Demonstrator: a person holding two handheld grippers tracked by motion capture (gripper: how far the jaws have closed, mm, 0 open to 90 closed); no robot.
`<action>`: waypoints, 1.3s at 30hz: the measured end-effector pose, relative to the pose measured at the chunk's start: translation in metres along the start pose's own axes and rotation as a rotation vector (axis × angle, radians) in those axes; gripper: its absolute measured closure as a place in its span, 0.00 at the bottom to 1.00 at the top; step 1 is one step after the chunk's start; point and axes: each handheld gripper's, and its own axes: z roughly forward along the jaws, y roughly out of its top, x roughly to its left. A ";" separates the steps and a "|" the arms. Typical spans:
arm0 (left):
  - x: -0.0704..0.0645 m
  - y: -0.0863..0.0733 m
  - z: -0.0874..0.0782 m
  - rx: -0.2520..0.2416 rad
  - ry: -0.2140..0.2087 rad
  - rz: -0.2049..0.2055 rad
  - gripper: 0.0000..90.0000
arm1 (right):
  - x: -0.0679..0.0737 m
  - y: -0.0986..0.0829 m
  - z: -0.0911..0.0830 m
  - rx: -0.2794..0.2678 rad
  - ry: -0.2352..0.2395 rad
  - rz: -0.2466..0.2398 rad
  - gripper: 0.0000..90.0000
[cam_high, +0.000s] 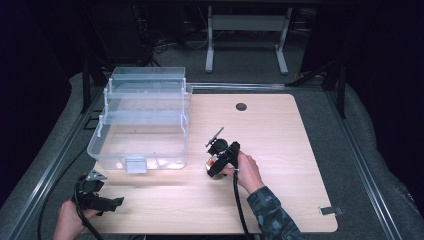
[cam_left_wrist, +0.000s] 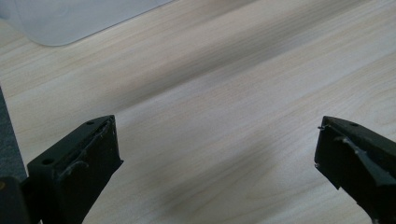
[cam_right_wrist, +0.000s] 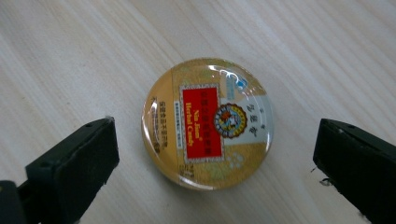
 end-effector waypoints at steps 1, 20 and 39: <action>0.000 0.000 0.000 0.001 0.000 0.004 0.00 | 0.000 0.002 0.004 0.011 0.004 -0.003 0.00; 0.000 0.001 0.001 0.003 -0.005 0.005 0.00 | 0.006 0.011 0.021 0.076 -0.032 -0.006 0.16; -0.003 0.002 0.002 0.004 -0.028 0.020 0.00 | 0.006 0.013 0.015 0.092 -0.009 -0.020 0.22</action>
